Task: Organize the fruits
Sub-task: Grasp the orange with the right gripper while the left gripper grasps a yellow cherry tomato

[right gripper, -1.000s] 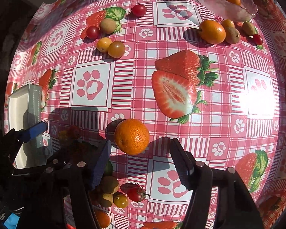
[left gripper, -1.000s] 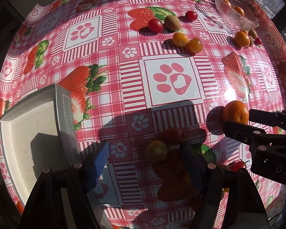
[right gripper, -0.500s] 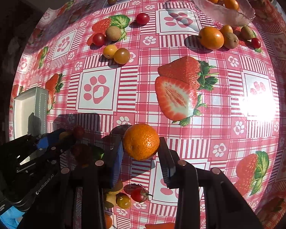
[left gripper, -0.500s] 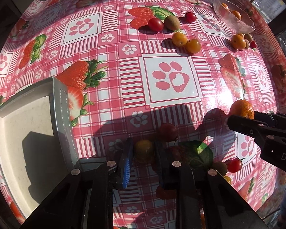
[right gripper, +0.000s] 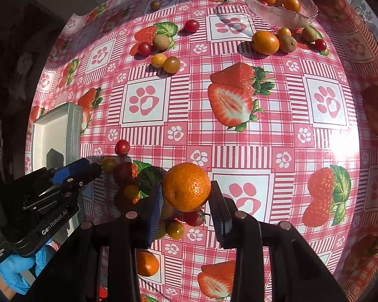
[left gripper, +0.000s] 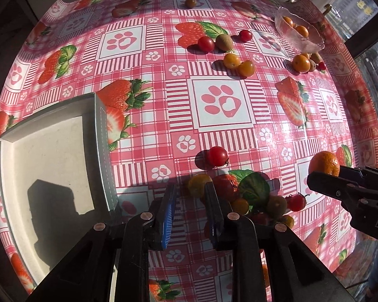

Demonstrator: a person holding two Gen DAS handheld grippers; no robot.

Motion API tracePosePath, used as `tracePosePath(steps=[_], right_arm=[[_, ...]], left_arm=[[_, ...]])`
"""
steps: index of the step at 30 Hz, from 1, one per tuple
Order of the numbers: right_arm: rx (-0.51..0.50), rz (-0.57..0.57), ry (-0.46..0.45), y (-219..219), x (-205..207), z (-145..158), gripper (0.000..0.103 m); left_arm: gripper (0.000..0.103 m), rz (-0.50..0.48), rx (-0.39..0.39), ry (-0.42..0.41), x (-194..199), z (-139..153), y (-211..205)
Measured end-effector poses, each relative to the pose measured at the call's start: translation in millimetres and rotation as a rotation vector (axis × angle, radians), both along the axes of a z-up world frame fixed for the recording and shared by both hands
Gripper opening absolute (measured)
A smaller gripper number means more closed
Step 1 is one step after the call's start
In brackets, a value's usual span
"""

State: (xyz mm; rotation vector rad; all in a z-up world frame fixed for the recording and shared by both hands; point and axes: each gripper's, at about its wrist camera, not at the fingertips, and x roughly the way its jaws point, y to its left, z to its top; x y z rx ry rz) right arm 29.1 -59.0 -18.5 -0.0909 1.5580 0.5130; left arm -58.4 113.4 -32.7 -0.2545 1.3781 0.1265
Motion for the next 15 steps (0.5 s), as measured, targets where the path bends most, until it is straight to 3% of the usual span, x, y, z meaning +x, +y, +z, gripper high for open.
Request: tracePosePath(steps=[3, 5, 9, 15], right_arm=[[-0.012, -0.003, -0.001, -2, -4, 1, 0.04], [-0.017, -0.009, -0.002, -3, -7, 0, 0.04], [-0.012, -0.019, -0.003, -10, -10, 3, 0.04], [-0.007, -0.035, 0.002, -16, -13, 3, 0.04]], left_arm=[[0.028, -0.008, -0.013, 0.002, 6, -9, 2], [0.054, -0.01, 0.007, 0.006, 10, -11, 0], [0.055, -0.009, -0.01, 0.011, 14, -18, -3], [0.055, -0.005, 0.025, 0.003, 21, -21, -9]])
